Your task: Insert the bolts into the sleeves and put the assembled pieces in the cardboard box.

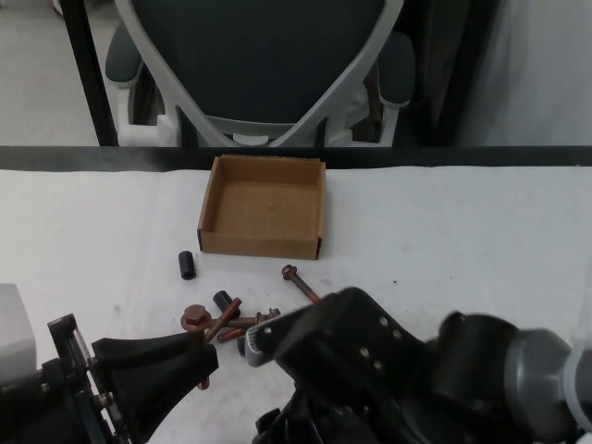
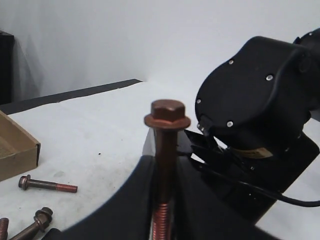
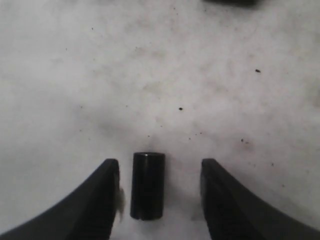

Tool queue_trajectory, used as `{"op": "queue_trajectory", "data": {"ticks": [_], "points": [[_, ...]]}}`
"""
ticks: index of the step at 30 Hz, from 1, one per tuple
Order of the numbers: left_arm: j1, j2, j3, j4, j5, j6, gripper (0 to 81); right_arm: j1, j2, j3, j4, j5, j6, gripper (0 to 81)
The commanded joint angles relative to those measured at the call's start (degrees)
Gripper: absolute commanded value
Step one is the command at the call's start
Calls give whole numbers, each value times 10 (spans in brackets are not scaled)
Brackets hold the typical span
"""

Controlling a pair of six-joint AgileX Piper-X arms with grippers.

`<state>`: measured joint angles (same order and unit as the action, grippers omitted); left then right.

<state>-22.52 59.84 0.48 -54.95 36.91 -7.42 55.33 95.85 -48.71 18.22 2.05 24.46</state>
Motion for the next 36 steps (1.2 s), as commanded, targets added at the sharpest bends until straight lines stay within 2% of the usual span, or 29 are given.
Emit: {"op": "queue_trajectory", "data": {"ticks": [1, 6, 13, 17, 29, 31, 32, 35, 36], "points": [[-3, -6, -5, -29, 22, 10, 8, -3, -1, -28, 58, 6, 0, 477], [-3, -6, -5, -29, 22, 6, 8, -3, 0, -73, 161, 6, -7, 477], [-3, -6, -5, -32, 22, 1, 8, -3, 39, -131, 244, -9, -22, 477], [-3, -6, -5, -32, 22, 1, 8, -3, 73, -161, 267, -31, -33, 477], [-3, -6, -5, -40, 22, 14, 8, -3, 134, -188, 276, -32, -47, 471], [-3, -6, -5, -41, 22, 14, 8, -3, 139, -189, 270, -32, -50, 428], [-3, -6, -5, -40, 22, 15, 8, -3, 140, -189, 267, -32, -54, 377], [-3, -6, -5, -40, 22, 15, 8, -3, 140, -189, 259, -32, -74, 125], [-3, -6, -5, -40, 22, 15, 8, -3, 140, -189, 257, -32, -85, 11]]}}
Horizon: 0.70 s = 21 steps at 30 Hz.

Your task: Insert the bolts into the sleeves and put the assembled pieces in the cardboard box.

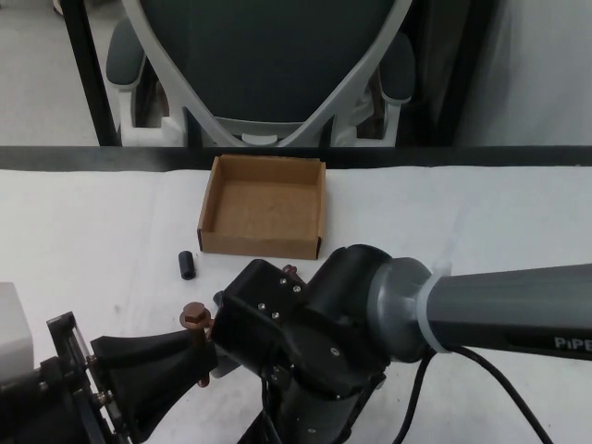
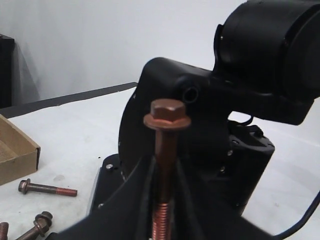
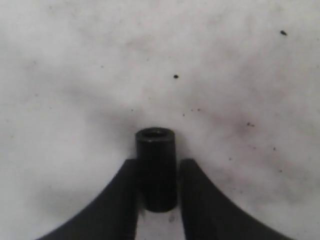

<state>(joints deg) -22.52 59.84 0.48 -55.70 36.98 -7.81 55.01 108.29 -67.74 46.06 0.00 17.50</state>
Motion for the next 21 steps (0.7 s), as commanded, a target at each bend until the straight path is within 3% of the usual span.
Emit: {"op": "queue_trajectory", "data": {"ticks": [1, 13, 21], "points": [[-3, -6, -5, -33, 21, 19, 8, 0, 16, 1, -23, -12, -18, 4], [-3, -6, -5, -33, 21, 19, 8, 0, 2, 6, -1, 74, -53, 2], [1, -6, -5, -33, 21, 19, 8, 0, -78, 57, -10, 132, -60, 2]]}}
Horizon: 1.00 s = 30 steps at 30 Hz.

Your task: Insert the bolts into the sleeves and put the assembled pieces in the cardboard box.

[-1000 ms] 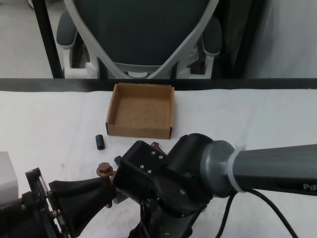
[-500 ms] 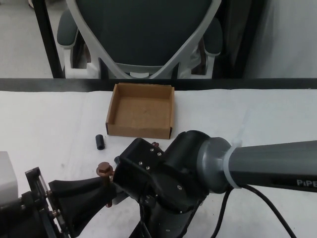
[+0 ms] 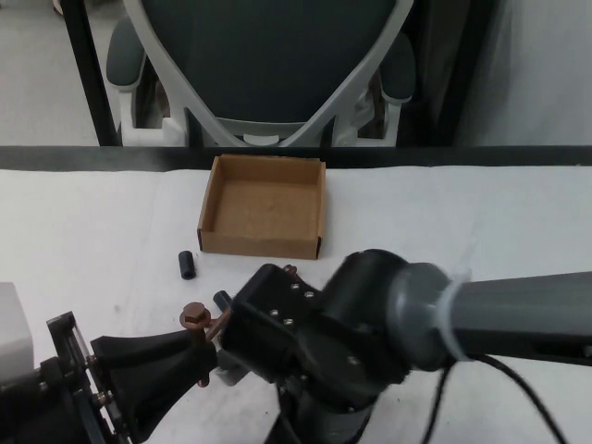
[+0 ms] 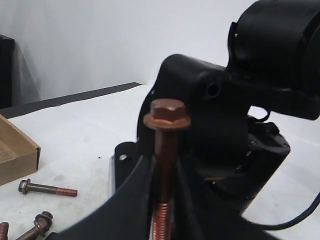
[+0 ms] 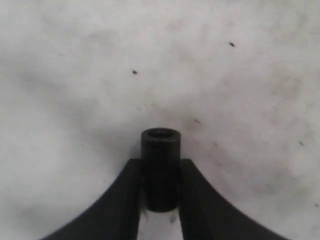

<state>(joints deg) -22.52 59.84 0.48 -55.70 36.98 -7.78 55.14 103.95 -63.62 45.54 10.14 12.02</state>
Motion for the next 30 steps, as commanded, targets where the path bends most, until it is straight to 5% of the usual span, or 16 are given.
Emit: {"op": "queue_trajectory", "data": {"ticks": [1, 7, 18, 30], "points": [[1, -6, -5, -33, 21, 18, 8, -2, -48, 29, -13, 31, -5, 2], [1, -6, -5, -33, 21, 18, 8, 6, -163, 141, -123, 24, 28, 2], [-7, -6, -5, -50, 24, 1, 8, 103, -330, 353, -380, 29, 77, 2], [-115, -6, -5, -101, 26, 53, 8, 223, -337, 535, -782, 194, 37, 2]]}}
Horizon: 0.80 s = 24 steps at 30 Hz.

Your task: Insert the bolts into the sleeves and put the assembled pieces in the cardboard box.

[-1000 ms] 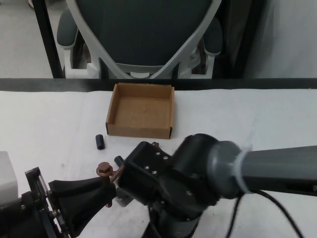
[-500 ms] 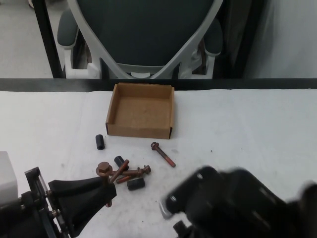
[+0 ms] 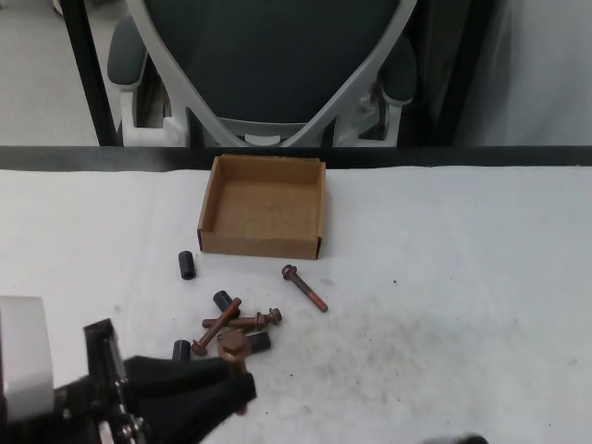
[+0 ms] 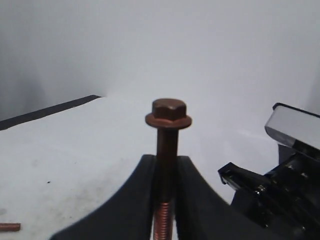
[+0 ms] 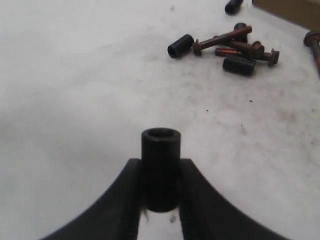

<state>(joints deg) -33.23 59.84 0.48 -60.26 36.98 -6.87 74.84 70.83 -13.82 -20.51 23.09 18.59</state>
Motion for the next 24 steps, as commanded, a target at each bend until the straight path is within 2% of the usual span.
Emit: {"op": "queue_trajectory", "data": {"ticks": [1, 5, 11, 14, 24], "points": [[-13, -6, -5, -59, 26, 43, 8, 33, -6, 55, -161, 75, -39, 2], [-35, -6, -5, -69, 26, 43, 8, 43, -7, 88, -258, 74, -66, 2], [-64, -6, -5, -91, 21, 34, 8, 43, -7, 90, -265, -13, -112, 2], [-76, -6, -5, -95, 16, 36, 8, 43, -7, 90, -268, -16, -113, 2], [-76, -6, -5, -95, -17, 83, 8, 34, -7, 87, -304, -9, -162, 2]]}}
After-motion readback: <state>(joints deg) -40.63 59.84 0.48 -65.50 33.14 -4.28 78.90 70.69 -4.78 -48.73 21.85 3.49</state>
